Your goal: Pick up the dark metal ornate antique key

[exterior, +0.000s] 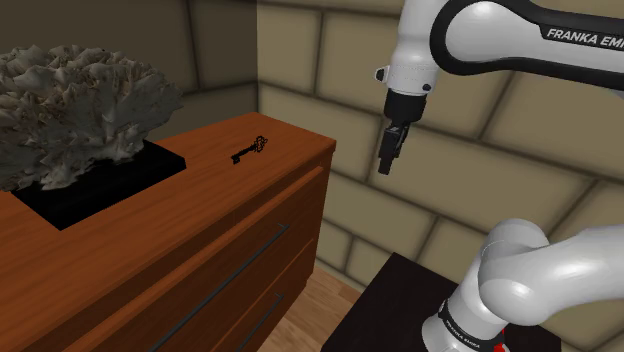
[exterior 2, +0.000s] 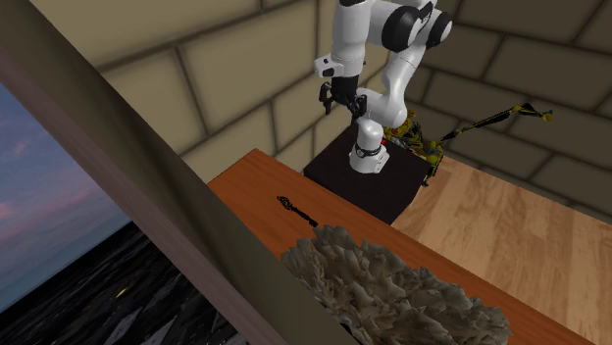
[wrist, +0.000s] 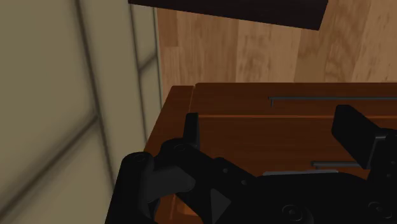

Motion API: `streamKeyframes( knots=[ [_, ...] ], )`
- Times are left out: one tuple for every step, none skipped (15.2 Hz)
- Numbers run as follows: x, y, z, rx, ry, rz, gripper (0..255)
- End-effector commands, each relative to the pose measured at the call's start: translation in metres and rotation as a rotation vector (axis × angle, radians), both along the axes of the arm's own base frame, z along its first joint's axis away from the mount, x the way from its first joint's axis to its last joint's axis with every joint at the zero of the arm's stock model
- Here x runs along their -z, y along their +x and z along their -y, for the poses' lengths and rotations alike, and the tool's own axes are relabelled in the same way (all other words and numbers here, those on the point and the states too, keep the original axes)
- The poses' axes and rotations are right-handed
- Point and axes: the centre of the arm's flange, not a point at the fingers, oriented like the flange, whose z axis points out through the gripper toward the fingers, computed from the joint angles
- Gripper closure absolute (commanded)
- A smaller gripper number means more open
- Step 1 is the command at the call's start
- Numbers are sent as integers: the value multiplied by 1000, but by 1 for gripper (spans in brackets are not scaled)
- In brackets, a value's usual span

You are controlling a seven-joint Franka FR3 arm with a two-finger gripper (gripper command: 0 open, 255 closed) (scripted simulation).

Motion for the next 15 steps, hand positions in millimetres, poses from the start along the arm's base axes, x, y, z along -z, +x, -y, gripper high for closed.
streamKeyframes(
  knots=[
    [0, 0, 0, 0, 0, 0, 0],
    [1, 12, -2, 6, 15, 3, 0],
    [2, 24, -5, 12, 29, 5, 0],
    [3, 36, -7, 18, 44, 8, 0],
    [4, 48, -9, 23, 59, 10, 0],
    [5, 60, -11, 29, 74, 13, 0],
    [6, 72, -13, 35, 88, 15, 0],
    [7, 84, -16, 41, 103, 18, 0],
    [8, 96, -18, 47, 118, 20, 0],
    [9, 108, -19, 53, 132, 23, 0],
    [9, 120, -21, 59, 147, 26, 0],
    [10, 132, -23, 64, 162, 28, 0],
    [10, 144, -25, 70, 177, 31, 0],
    [11, 156, -27, 76, 191, 33, 0],
    [11, 168, -28, 82, 206, 36, 0]
  ],
)
